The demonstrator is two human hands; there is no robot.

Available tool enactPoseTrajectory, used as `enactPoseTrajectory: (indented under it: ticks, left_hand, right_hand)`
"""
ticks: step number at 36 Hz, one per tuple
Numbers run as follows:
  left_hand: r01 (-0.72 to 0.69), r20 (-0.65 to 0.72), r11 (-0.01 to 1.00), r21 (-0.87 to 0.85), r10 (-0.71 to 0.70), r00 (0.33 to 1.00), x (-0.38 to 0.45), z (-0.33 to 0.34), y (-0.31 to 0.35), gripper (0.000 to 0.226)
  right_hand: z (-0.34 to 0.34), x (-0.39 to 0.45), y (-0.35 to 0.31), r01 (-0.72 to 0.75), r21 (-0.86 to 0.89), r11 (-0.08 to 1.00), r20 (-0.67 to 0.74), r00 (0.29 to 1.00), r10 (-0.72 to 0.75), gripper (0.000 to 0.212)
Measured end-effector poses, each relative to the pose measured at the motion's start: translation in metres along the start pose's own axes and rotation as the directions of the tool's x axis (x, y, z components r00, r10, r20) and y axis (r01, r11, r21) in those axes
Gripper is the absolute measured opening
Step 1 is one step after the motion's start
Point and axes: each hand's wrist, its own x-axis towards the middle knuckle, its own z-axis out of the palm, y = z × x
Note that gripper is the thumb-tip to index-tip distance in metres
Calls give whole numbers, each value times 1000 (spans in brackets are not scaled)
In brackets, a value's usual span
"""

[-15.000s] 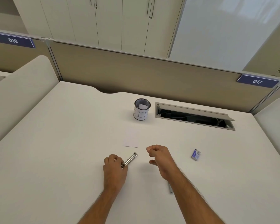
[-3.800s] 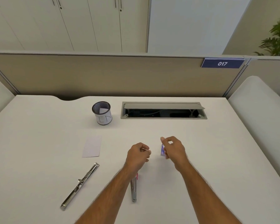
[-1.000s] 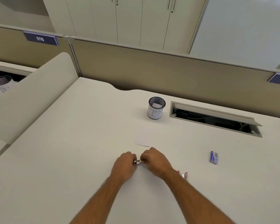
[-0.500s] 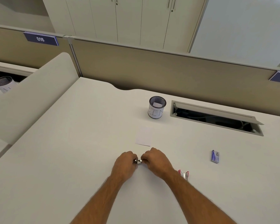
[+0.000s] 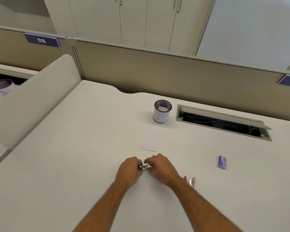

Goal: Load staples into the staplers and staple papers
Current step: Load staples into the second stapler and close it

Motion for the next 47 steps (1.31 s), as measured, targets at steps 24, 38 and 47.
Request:
enactPoseTrajectory:
  ticks: [24,38,47]
  left_hand:
    - [18,0,1000,-26,-18,1000,-2,1,-1,18]
    - [94,-21,984,-153,-99,995,-15,10,5,11]
    - [98,-16,980,-176,-103,995,-17,13,7,5]
  right_hand:
    - [-11,-15,17,-103,13,995,-12,995,104,32]
    - [-4,-23,-26,-111,420,901,-82,984,159,20]
    - [3,-20,-34,-150,316,937,-108,975,192,17]
